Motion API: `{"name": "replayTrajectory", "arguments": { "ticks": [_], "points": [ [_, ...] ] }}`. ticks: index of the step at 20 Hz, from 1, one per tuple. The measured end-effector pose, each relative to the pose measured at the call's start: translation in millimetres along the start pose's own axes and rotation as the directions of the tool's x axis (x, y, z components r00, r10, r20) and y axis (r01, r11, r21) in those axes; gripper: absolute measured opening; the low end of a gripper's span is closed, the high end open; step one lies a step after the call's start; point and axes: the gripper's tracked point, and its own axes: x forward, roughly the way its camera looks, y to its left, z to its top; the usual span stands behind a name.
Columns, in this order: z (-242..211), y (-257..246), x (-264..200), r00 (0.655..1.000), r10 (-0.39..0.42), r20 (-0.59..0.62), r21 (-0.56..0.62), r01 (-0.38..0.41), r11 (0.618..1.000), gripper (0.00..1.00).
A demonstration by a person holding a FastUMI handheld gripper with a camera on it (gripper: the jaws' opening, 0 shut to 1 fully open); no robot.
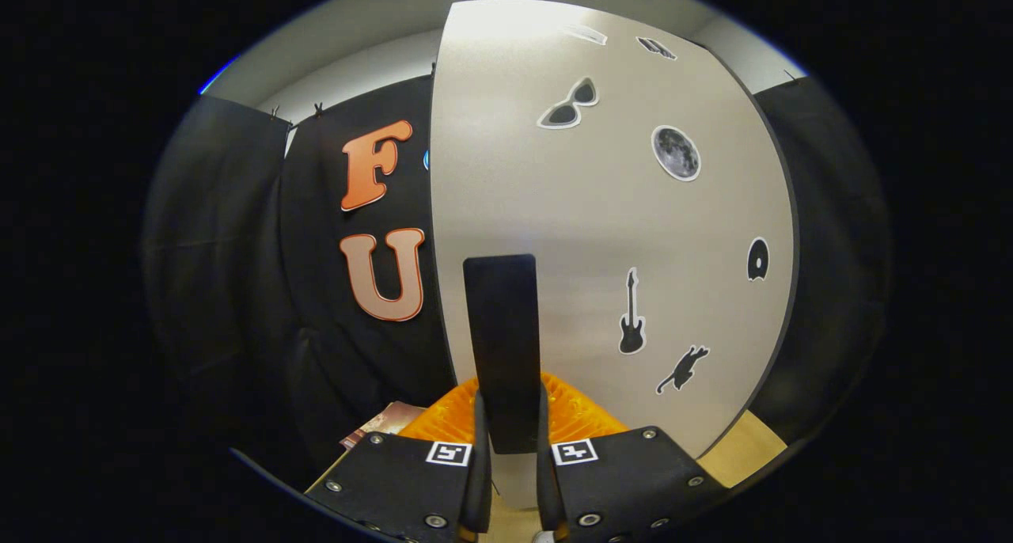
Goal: Open the shoe cabinet door, grab the shoes and put them into the shoe cabinet, then close the shoe cabinet door.
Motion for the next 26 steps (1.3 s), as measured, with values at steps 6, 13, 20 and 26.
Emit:
{"name": "replayTrajectory", "arguments": {
  "ticks": [6,13,20,26],
  "points": [
    [1.4,-4.6,-26.7,0.999,0.043,0.006,-0.002,-0.043,0.999,0.23],
    [-1.4,-22.8,-60.1,0.996,0.085,0.012,0.003,-0.085,0.996,0.23],
    [-1.9,-54.8,-93.9,0.997,0.075,0.015,0.009,-0.075,0.997,0.23],
    [-2.3,-93.5,-116.6,0.999,-0.015,0.034,0.010,0.015,1.000,0.22]
  ]
}}
